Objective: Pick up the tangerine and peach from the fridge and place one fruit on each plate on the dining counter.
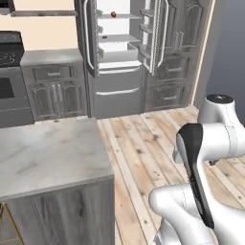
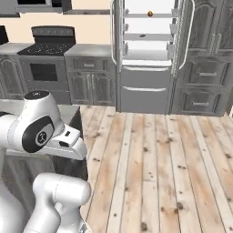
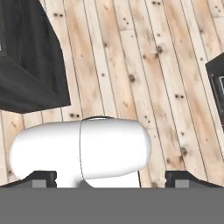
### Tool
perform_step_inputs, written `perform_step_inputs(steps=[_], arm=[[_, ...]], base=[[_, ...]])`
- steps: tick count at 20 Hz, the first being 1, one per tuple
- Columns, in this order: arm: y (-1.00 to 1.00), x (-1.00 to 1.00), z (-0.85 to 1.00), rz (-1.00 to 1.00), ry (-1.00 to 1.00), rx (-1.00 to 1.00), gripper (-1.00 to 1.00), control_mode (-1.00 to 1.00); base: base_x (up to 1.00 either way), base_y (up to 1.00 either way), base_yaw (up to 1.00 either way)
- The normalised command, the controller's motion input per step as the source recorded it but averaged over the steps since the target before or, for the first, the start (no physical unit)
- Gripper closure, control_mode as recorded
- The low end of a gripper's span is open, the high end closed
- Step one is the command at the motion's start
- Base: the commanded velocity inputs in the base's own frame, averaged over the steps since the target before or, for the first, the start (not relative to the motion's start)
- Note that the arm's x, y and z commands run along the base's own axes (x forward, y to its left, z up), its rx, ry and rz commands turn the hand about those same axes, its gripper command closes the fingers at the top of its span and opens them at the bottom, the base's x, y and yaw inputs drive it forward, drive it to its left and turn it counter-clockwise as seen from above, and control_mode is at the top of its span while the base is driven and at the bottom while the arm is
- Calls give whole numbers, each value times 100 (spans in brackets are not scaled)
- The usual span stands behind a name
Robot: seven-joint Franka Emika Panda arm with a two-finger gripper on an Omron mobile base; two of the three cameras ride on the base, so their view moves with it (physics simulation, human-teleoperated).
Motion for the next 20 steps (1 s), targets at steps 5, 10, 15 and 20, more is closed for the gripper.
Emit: perform_step_inputs(steps=[5, 10, 15, 20], arm=[[0, 0, 0, 0, 0, 0, -100, 100], [0, 0, 0, 0, 0, 0, -100, 100], [0, 0, 0, 0, 0, 0, -100, 100], [0, 0, 0, 0, 0, 0, -100, 100]], base=[[92, -78, 15], [100, -47, 5], [100, 1, -1], [97, -5, 1]])
